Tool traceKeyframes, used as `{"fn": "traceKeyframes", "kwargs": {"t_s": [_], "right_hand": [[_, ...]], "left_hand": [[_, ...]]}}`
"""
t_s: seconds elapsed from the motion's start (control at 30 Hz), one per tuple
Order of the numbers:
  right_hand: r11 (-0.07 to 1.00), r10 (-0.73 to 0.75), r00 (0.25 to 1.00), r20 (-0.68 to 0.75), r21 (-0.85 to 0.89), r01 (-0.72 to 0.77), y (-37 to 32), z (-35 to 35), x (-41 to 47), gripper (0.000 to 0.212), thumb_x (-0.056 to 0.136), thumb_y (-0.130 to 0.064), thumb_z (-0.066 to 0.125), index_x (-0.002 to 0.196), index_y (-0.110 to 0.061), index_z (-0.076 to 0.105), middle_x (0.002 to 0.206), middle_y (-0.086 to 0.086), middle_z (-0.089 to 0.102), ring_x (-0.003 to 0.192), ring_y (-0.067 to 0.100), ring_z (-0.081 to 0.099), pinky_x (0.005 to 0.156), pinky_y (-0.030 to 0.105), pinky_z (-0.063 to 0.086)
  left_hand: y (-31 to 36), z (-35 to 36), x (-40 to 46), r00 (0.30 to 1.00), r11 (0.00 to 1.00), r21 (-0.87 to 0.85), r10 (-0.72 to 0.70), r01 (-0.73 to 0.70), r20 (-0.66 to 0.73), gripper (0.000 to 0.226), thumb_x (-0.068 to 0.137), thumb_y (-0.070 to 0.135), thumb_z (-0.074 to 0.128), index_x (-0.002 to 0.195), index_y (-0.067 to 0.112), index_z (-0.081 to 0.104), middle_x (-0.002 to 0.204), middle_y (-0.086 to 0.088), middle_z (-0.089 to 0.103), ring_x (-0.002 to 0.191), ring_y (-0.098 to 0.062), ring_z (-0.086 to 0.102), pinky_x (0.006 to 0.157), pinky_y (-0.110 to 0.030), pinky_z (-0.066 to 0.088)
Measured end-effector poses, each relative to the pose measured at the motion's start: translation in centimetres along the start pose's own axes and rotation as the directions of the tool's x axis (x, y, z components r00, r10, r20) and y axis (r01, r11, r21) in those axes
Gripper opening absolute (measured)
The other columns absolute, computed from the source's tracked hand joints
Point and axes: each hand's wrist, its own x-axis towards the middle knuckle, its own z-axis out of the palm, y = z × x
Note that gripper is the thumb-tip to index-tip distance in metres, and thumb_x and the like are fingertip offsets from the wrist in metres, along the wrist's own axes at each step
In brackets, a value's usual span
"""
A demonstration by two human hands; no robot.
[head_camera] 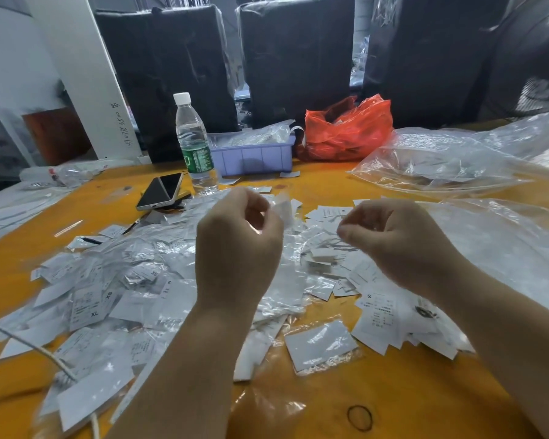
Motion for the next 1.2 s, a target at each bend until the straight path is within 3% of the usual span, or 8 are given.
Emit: {"fn": "traceKeyframes", "kwargs": {"t_s": [0.1, 0.23, 0.43, 0.6, 0.7, 0.8, 0.9, 1.2], "right_hand": [[0.971, 0.003, 0.994, 0.112, -0.24, 0.024, 0.8, 0.8, -0.2, 0.005, 0.087, -0.02, 0.068, 0.087, -0.024, 0.072, 0.067, -0.013, 0.059, 0.057, 0.0, 0.056, 0.052, 0.012, 0.042], [0.917, 0.173, 0.947, 0.272, -0.396, -0.053, 1.4, 1.3, -0.1, 0.022, 0.082, -0.033, 0.072, 0.103, -0.027, 0.07, 0.082, -0.016, 0.056, 0.075, 0.001, 0.055, 0.057, 0.018, 0.036], [0.884, 0.216, 0.92, 0.326, -0.466, -0.042, 1.8, 2.2, -0.2, 0.053, 0.075, -0.05, 0.073, 0.123, -0.033, 0.059, 0.08, -0.019, 0.045, 0.077, 0.003, 0.049, 0.061, 0.024, 0.037], [0.879, 0.173, 0.946, 0.275, -0.477, -0.022, 2.1, 2.5, -0.2, 0.074, 0.078, -0.055, 0.067, 0.143, -0.04, 0.037, 0.103, -0.012, 0.057, 0.101, 0.012, 0.053, 0.077, 0.029, 0.044], [0.884, 0.156, 0.951, 0.268, -0.467, -0.014, 2.2, 2.9, -0.1, 0.07, 0.082, -0.052, 0.063, 0.145, -0.046, 0.031, 0.067, -0.016, 0.039, 0.066, 0.001, 0.044, 0.056, 0.025, 0.035], [0.869, 0.166, 0.953, 0.252, -0.495, -0.02, 2.3, 3.1, 0.1, 0.048, 0.089, -0.047, 0.058, 0.136, -0.046, 0.048, 0.059, -0.016, 0.03, 0.053, -0.001, 0.032, 0.05, 0.024, 0.029], [0.871, 0.178, 0.95, 0.257, -0.49, -0.031, 2.1, 3.1, 0.0, 0.023, 0.089, -0.048, 0.059, 0.108, -0.038, 0.067, 0.066, -0.016, 0.042, 0.062, 0.005, 0.046, 0.058, 0.028, 0.04], [0.872, 0.131, 0.952, 0.275, -0.489, 0.021, 1.5, 2.9, -0.1, 0.018, 0.088, -0.042, 0.063, 0.099, -0.029, 0.07, 0.074, -0.015, 0.049, 0.072, 0.008, 0.054, 0.06, 0.026, 0.041]], "left_hand": [[-0.1, 0.3, -0.5, 0.949, 0.939, 0.205, 0.232, -0.276, 0.214, 0.008, 0.082, 0.009, 0.067, 0.077, 0.013, 0.064, 0.067, 0.002, 0.06, 0.06, -0.015, 0.055, 0.054, -0.028, 0.05], [-0.5, 0.5, -1.0, 0.837, 0.932, 0.318, -0.031, -0.173, 0.546, 0.008, 0.083, 0.018, 0.06, 0.085, 0.026, 0.062, 0.075, 0.008, 0.059, 0.071, -0.016, 0.057, 0.06, -0.024, 0.048], [-0.1, 0.4, -1.3, 0.702, 0.962, 0.269, -0.161, -0.044, 0.693, 0.006, 0.08, 0.028, 0.059, 0.081, 0.031, 0.064, 0.073, 0.013, 0.055, 0.069, -0.006, 0.053, 0.052, -0.023, 0.035], [0.3, 0.8, -1.2, 0.71, 0.966, 0.258, -0.181, -0.002, 0.681, 0.012, 0.083, 0.026, 0.053, 0.079, 0.026, 0.063, 0.076, 0.008, 0.06, 0.072, -0.01, 0.056, 0.056, -0.025, 0.041], [0.3, 1.0, -1.3, 0.73, 0.961, 0.277, -0.194, 0.007, 0.656, 0.013, 0.084, 0.026, 0.05, 0.081, 0.025, 0.063, 0.082, 0.006, 0.062, 0.076, -0.013, 0.057, 0.059, -0.027, 0.046], [0.3, 1.2, -1.4, 0.724, 0.961, 0.277, -0.203, 0.017, 0.659, 0.014, 0.084, 0.026, 0.051, 0.082, 0.024, 0.065, 0.084, 0.006, 0.062, 0.077, -0.013, 0.058, 0.062, -0.028, 0.049], [0.4, 1.4, -1.4, 0.722, 0.961, 0.275, -0.205, 0.021, 0.661, 0.011, 0.084, 0.026, 0.052, 0.08, 0.026, 0.063, 0.082, 0.006, 0.062, 0.076, -0.014, 0.059, 0.059, -0.027, 0.047], [0.6, 1.2, -1.5, 0.727, 0.963, 0.253, -0.24, 0.093, 0.644, 0.013, 0.081, 0.021, 0.051, 0.072, 0.025, 0.06, 0.081, 0.005, 0.062, 0.076, -0.015, 0.059, 0.063, -0.029, 0.051]]}}
